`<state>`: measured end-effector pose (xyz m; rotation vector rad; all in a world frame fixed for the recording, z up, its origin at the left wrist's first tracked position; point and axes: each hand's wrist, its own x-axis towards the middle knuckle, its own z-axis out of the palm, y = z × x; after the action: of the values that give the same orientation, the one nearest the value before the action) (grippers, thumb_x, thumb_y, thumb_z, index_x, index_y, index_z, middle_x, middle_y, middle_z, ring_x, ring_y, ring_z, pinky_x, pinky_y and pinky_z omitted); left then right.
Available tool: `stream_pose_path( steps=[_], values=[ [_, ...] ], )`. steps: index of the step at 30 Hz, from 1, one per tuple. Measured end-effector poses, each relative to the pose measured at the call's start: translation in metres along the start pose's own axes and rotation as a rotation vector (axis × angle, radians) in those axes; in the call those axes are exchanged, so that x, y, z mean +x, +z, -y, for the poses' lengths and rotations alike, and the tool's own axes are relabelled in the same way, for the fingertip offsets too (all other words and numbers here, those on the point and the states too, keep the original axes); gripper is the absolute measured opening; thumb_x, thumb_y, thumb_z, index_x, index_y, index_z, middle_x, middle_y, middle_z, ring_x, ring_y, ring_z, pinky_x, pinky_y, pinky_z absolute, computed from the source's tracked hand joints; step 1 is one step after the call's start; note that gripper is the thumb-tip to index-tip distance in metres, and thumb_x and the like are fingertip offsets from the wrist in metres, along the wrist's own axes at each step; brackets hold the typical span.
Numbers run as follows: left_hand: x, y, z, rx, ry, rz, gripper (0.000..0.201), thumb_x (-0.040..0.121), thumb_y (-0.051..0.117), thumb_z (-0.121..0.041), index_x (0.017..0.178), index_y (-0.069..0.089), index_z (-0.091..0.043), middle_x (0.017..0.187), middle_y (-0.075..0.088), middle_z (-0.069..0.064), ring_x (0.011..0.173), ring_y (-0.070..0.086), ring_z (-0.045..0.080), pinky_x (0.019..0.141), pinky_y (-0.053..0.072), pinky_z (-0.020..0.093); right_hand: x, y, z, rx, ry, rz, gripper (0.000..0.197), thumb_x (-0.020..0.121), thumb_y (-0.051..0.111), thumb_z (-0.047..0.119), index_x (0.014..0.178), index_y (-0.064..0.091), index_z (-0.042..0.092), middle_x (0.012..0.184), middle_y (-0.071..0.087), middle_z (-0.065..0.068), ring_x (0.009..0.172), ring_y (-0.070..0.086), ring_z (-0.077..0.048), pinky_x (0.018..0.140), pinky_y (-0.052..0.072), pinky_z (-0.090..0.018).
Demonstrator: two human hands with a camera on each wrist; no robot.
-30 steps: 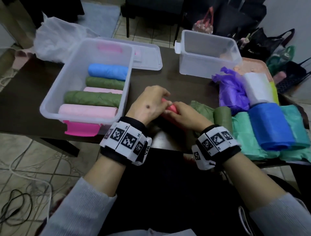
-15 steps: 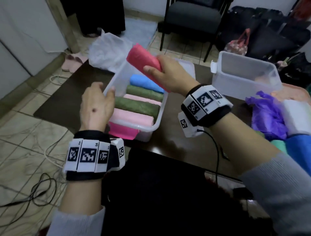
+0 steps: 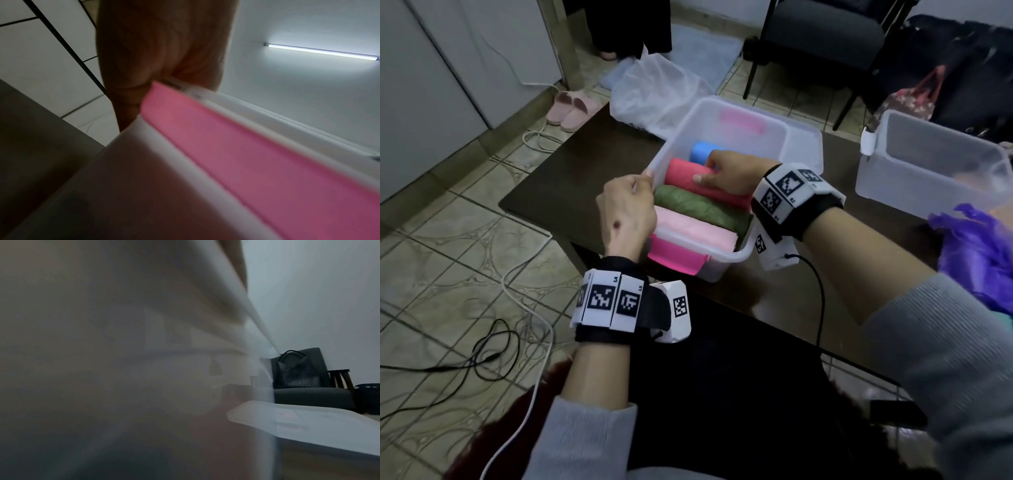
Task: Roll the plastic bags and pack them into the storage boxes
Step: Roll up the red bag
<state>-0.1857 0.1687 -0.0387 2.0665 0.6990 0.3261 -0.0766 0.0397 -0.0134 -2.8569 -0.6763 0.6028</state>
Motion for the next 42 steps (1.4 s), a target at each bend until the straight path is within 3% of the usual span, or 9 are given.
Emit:
stream_pose_path(
  steps=[4, 9, 16, 24, 28, 34, 36, 38, 42],
  values=[
    [0.001, 0.001, 0.002, -0.006, 0.026, 0.000, 0.039, 0.098, 0.042, -0.036, 0.078, 0.064, -0.010, 0.077, 0.056, 0.009, 0.079, 0.048, 0.026, 0.067, 0.030, 0.025, 0.002, 0.001, 0.003, -0.085, 0.066, 0.044, 0.051, 0.100, 0.030, 0.045, 0.129, 0.051, 0.008, 0.136, 0.049, -0.011, 0.123, 0.046, -0.027, 0.098, 0.033, -0.032],
    [0.003, 0.001, 0.004, -0.003, 0.030, 0.006, 0.047, 0.098, 0.042, -0.035, 0.056, 0.045, -0.014, 0.057, 0.043, 0.001, 0.073, 0.043, 0.028, 0.058, 0.022, 0.024, 0.004, 0.007, 0.006, 0.028, 0.059, -0.013, 0.045, 0.101, 0.031, 0.031, 0.142, 0.034, 0.013, 0.145, 0.039, -0.013, 0.132, 0.038, -0.028, 0.105, 0.029, -0.034],
    [0.001, 0.001, 0.002, -0.008, 0.049, -0.008, 0.043, 0.098, 0.042, -0.035, 0.066, 0.054, -0.010, 0.069, 0.052, 0.008, 0.077, 0.046, 0.029, 0.062, 0.026, 0.023, -0.001, 0.001, 0.005, -0.065, 0.002, 0.170, 0.049, 0.102, 0.028, 0.024, 0.150, 0.019, 0.029, 0.151, 0.032, -0.005, 0.137, 0.032, -0.024, 0.111, 0.021, -0.033],
    [0.000, 0.000, 0.001, 0.011, 0.025, 0.000, 0.046, 0.098, 0.042, -0.036, 0.057, 0.045, -0.015, 0.064, 0.048, 0.004, 0.077, 0.045, 0.028, 0.066, 0.028, 0.027, -0.003, 0.014, 0.016, -0.039, 0.077, 0.119, 0.061, 0.097, 0.022, 0.057, 0.150, 0.006, 0.034, 0.158, 0.008, -0.005, 0.145, 0.007, -0.032, 0.115, 0.007, -0.049],
    [-0.001, 0.001, 0.000, 0.014, 0.043, -0.013, 0.041, 0.098, 0.041, -0.036, 0.080, 0.064, -0.007, 0.079, 0.055, 0.007, 0.080, 0.046, 0.026, 0.068, 0.030, 0.025, -0.008, 0.024, 0.020, -0.031, 0.069, 0.162, 0.061, 0.097, 0.018, 0.057, 0.150, -0.002, 0.034, 0.159, -0.002, -0.005, 0.146, 0.003, -0.027, 0.116, 0.002, -0.046],
    [-0.002, 0.002, -0.002, 0.014, 0.056, -0.032, 0.039, 0.099, 0.041, -0.035, 0.094, 0.067, -0.006, 0.094, 0.063, 0.013, 0.098, 0.055, 0.033, 0.071, 0.031, 0.025, -0.001, 0.035, 0.013, 0.008, 0.057, 0.120, 0.064, 0.095, 0.021, 0.060, 0.150, -0.001, 0.034, 0.159, -0.001, -0.007, 0.146, 0.001, -0.028, 0.117, 0.000, -0.046],
    [-0.004, 0.002, -0.002, 0.028, 0.064, -0.054, 0.035, 0.098, 0.041, -0.032, 0.102, 0.066, -0.009, 0.103, 0.065, 0.014, 0.104, 0.056, 0.033, 0.077, 0.035, 0.027, -0.001, 0.034, 0.010, 0.097, -0.009, 0.014, 0.066, 0.096, 0.029, 0.056, 0.151, 0.007, 0.027, 0.158, 0.008, -0.009, 0.146, 0.007, -0.028, 0.118, 0.006, -0.048],
    [-0.006, 0.002, -0.003, 0.049, 0.112, -0.087, 0.031, 0.098, 0.043, -0.028, 0.115, 0.062, -0.011, 0.116, 0.063, 0.014, 0.111, 0.055, 0.031, 0.088, 0.039, 0.030, -0.008, 0.030, 0.008, 0.250, -0.149, -0.222, 0.060, 0.098, 0.040, 0.043, 0.149, 0.022, 0.016, 0.153, 0.026, -0.010, 0.142, 0.020, -0.025, 0.117, 0.013, -0.037],
    [-0.021, 0.003, -0.019, 0.104, 0.367, -0.143, 0.033, 0.094, 0.047, -0.020, 0.124, 0.056, -0.010, 0.123, 0.059, 0.011, 0.115, 0.052, 0.026, 0.094, 0.035, 0.027, -0.034, 0.028, -0.006, 0.447, -0.270, -0.691, 0.041, 0.094, 0.048, 0.025, 0.132, 0.049, 0.009, 0.138, 0.045, -0.011, 0.133, 0.034, -0.024, 0.107, 0.020, -0.025]
  ],
)
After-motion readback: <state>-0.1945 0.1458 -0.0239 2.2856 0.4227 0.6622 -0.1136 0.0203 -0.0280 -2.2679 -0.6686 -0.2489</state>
